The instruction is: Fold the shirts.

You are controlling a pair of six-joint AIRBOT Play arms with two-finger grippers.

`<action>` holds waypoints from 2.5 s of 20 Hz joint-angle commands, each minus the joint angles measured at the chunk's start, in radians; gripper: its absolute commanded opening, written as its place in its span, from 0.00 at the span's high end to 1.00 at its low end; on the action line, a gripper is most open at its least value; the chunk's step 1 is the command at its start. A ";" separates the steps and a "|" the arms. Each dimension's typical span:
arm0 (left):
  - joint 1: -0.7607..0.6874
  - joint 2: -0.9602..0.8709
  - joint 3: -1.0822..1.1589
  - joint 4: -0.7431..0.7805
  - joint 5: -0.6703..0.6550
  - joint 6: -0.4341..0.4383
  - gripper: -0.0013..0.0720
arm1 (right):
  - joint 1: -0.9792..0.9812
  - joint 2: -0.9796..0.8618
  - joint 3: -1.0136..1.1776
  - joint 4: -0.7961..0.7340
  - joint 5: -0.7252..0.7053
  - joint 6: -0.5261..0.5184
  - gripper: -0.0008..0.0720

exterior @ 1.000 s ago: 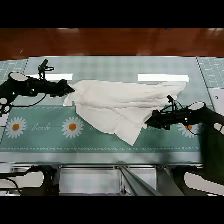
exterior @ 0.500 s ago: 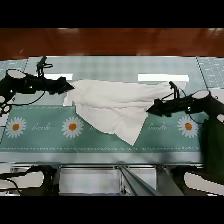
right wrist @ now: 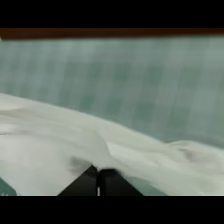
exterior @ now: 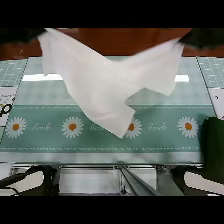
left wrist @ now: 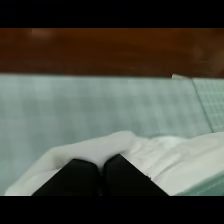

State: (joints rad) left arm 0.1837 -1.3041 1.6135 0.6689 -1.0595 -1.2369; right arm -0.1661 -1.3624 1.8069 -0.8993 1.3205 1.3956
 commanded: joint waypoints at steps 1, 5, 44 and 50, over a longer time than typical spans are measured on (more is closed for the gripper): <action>0.069 0.089 0.168 0.000 -0.008 -0.078 0.95 | -0.085 0.029 0.341 -0.026 0.107 0.060 0.95; 0.172 0.261 0.193 0.001 -0.016 -0.097 0.95 | -0.177 0.217 0.311 -0.017 0.111 0.047 0.95; -0.072 -0.338 -0.279 0.116 0.386 -0.124 0.95 | -0.098 -0.262 -0.439 0.110 -0.426 -0.189 0.95; -0.082 -0.535 -0.084 0.116 0.254 -0.128 0.95 | -0.098 -0.440 -0.298 0.163 -0.378 -0.171 0.95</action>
State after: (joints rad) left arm 0.1078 -1.7546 1.4506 0.7914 -0.7410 -1.3655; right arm -0.2642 -1.7267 1.4586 -0.7734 0.9249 1.2270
